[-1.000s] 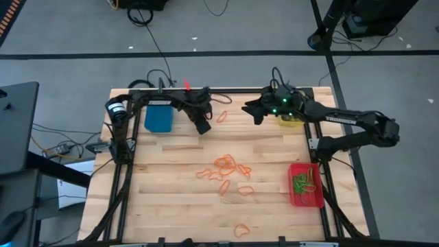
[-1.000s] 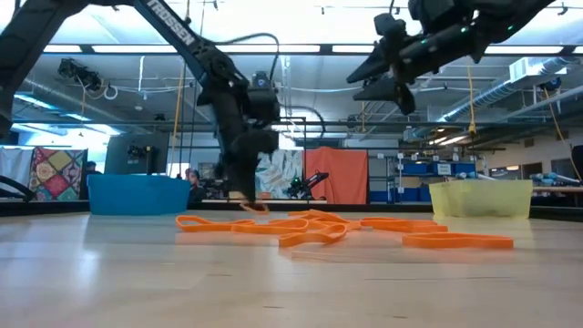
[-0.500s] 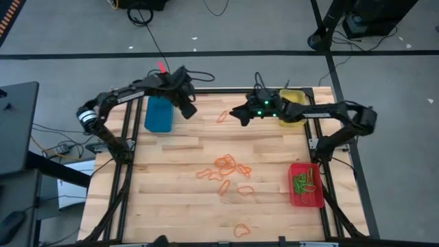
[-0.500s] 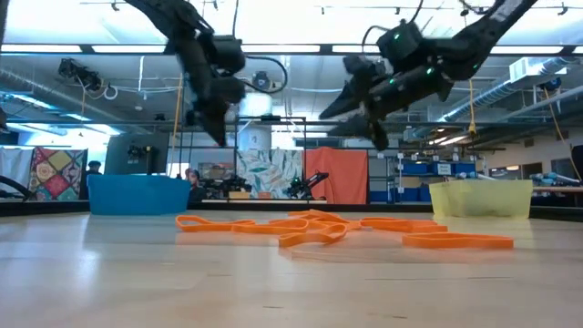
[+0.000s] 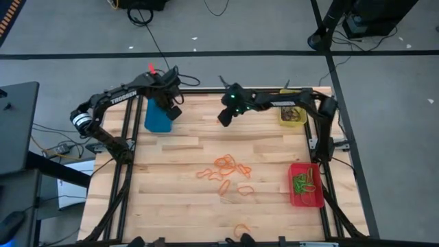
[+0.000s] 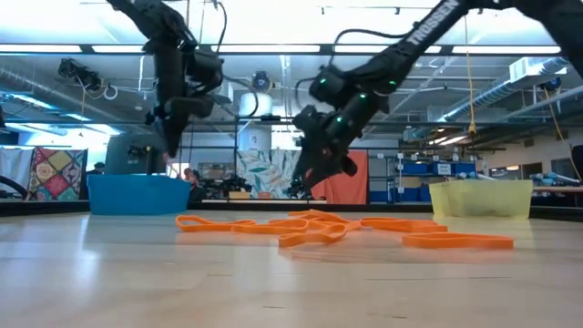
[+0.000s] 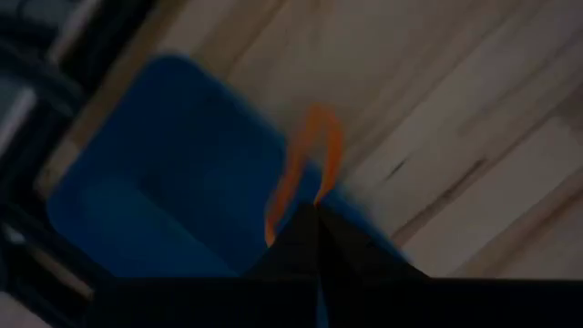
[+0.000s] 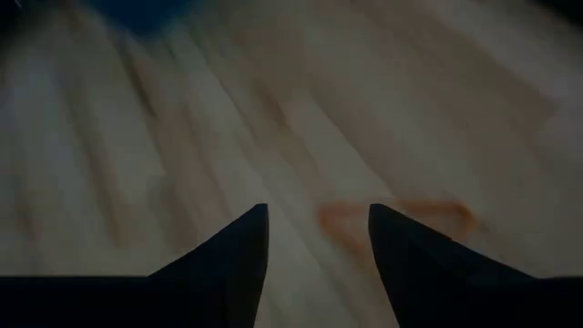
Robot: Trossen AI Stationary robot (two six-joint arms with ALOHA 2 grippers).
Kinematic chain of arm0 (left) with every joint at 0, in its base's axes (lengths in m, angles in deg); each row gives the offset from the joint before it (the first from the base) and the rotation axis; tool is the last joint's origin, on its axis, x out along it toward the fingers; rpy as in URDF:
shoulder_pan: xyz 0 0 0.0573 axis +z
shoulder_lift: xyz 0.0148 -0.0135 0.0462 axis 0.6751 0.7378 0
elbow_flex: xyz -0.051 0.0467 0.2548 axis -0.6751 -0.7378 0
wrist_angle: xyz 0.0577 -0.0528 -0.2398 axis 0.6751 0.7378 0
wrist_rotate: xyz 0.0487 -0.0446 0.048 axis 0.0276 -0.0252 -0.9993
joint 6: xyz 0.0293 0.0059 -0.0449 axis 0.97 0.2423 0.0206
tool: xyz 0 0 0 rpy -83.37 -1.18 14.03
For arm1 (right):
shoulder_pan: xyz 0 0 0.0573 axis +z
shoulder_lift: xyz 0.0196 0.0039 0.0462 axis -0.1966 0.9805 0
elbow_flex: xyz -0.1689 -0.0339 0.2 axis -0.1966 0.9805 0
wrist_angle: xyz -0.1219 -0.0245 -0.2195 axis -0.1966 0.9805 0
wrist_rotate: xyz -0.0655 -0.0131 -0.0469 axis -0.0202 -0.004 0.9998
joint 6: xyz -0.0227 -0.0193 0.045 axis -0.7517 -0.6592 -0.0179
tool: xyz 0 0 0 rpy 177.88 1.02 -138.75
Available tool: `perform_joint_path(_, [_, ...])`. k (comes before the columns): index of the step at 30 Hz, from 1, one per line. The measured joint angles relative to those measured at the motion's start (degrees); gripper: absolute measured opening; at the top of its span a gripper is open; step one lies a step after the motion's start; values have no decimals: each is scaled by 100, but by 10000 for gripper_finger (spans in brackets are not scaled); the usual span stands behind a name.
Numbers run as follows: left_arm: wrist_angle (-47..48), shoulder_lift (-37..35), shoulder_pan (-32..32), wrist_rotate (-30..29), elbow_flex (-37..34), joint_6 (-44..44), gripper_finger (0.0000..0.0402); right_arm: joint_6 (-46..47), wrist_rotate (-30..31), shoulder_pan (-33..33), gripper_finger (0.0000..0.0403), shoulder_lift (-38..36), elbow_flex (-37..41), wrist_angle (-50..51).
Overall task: Sort rubber bands into baskets
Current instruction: Put the orange rubber band into the blue bin
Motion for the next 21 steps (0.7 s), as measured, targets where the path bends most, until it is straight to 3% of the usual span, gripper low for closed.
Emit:
perform_joint_path(3, [53, 0, 83, 194, -198, -2, 1, -873, 168, -41, 195, 299, -649, 1229])
perform_joint_path(6, [70, 0, 129, 466, -364, -27, 2, -1709, 310, -77, 186, 533, -1116, 1815])
perform_joint_path(13, [108, 0, 131, 401, -491, -378, 26, -3065, 225, -102, 180, 953, -1616, 2303])
perform_joint_path(21, [120, 0, 144, 18, -491, -732, 90, -3923, 336, -102, 180, 1212, -1679, 2462])
